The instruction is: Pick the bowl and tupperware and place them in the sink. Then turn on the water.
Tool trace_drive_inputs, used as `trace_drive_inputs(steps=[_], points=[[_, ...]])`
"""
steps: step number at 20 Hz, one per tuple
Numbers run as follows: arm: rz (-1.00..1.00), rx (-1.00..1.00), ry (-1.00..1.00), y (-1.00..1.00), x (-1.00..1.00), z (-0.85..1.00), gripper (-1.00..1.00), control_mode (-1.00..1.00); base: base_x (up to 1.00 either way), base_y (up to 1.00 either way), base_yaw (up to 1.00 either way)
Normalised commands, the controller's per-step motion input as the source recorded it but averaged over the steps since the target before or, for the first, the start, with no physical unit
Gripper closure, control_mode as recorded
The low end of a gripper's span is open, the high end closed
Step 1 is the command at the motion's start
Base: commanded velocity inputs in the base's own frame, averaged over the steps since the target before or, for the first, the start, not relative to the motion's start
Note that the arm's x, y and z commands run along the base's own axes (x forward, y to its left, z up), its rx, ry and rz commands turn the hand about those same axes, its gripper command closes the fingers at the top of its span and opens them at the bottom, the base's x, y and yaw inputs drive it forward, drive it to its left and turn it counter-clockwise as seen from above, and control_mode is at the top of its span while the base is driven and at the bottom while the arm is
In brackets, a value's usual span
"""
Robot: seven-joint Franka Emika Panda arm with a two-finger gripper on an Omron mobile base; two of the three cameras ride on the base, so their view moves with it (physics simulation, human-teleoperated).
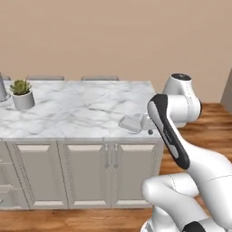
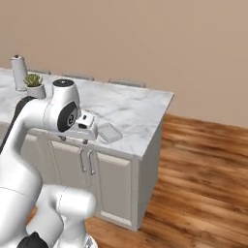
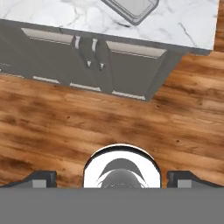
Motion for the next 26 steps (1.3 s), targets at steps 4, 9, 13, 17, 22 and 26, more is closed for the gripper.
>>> trace_drive_inputs(steps=[4,9,13,17,22,26], points=[[0.0,0.0,0.0,0.0,0.0,0.0,-1.0,1.0,0.46,0.07,-0.36],[0.0,0.0,0.0,0.0,0.0,0.0,-1.0,1.0,0.23,0.0,-0.25],[0.0,0.0,0.0,0.0,0.0,0.0,-1.0,1.0,0.29,0.19,-0.31],[0.0,0.0,0.0,0.0,0.0,0.0,-1.0,1.0,0.31,0.37,-0.32],[0.0,0.0,0.0,0.0,0.0,0.0,-1.0,1.0,0.34,0.49,-0.23],[0.0,0.0,0.0,0.0,0.0,0.0,-1.0,1.0,0.42,0.39,-0.04]])
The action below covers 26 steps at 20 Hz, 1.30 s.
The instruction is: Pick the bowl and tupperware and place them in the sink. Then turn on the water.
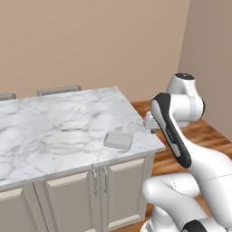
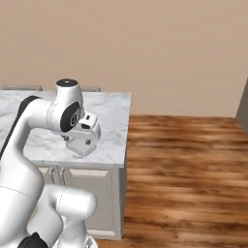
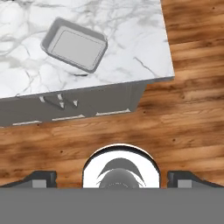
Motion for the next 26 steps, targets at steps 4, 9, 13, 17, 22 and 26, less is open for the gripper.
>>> trace_drive_inputs(steps=[4,9,13,17,22,26], points=[[0.0,0.0,0.0,0.0,0.0,0.0,-1.0,1.0,0.57,0.05,0.0],[0.0,0.0,0.0,0.0,0.0,0.0,-1.0,1.0,0.51,0.0,0.04],[0.0,0.0,0.0,0.0,0.0,0.0,-1.0,1.0,0.46,0.0,0.08],[0.0,0.0,0.0,0.0,0.0,0.0,-1.0,1.0,0.38,-0.05,0.12],[0.0,0.0,0.0,0.0,0.0,0.0,-1.0,1.0,0.31,-0.13,0.16],[0.0,0.0,0.0,0.0,0.0,0.0,-1.0,1.0,0.22,-0.06,0.12]])
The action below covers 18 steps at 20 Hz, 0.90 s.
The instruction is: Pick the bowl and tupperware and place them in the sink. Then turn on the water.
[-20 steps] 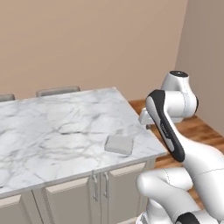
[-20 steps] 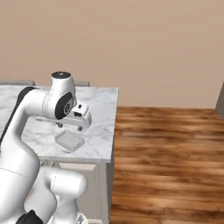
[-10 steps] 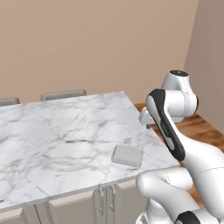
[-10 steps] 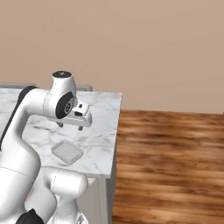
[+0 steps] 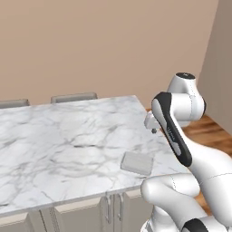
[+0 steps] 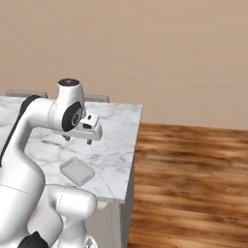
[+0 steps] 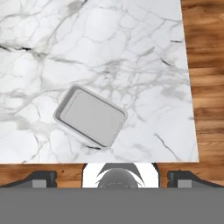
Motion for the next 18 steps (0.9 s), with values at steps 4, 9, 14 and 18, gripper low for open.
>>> trace_drive_inputs(steps=[4,9,14,18], points=[[0.0,0.0,0.0,0.0,0.0,0.0,-1.0,1.0,0.12,0.0,0.09],[0.0,0.0,0.0,0.0,0.0,0.0,-1.0,1.0,0.03,0.0,0.03],[0.0,0.0,0.0,0.0,0.0,0.0,-1.0,1.0,0.11,0.0,0.01],[0.0,0.0,0.0,0.0,0.04,-0.09,-1.0,-1.0,0.04,0.0,0.01]])
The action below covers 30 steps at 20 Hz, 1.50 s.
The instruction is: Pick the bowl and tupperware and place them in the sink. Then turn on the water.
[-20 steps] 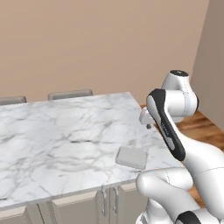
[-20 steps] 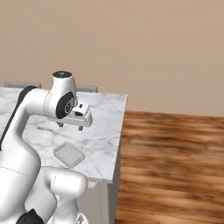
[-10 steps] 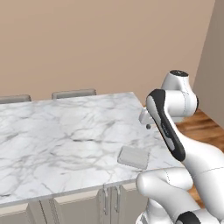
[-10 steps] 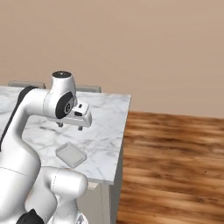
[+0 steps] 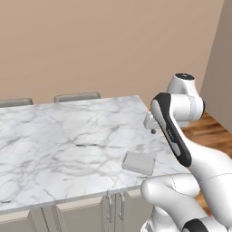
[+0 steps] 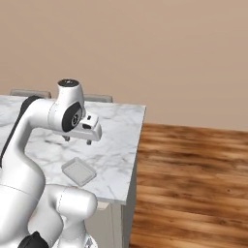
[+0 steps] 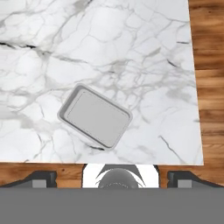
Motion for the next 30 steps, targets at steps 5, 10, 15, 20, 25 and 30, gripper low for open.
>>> trace_drive_inputs(steps=[5,10,15,20,25,30], points=[[0.0,0.0,0.0,-0.09,0.0,-0.12,-1.0,-1.0,0.0,0.0,0.0],[0.0,0.0,-0.02,-0.25,0.0,-0.15,-1.0,-1.0,0.0,0.0,0.0],[0.0,0.0,-0.03,-0.2,0.0,-0.17,-1.0,-1.0,0.0,0.0,0.0],[0.0,0.0,-0.04,-0.02,0.0,-0.18,-1.0,-1.0,0.0,0.0,0.0],[0.0,0.0,-0.01,0.0,0.0,-0.2,-1.0,-1.0,0.0,0.0,0.0],[0.0,0.0,0.0,0.0,0.0,-0.19,-1.0,-1.0,0.0,0.0,0.0]])
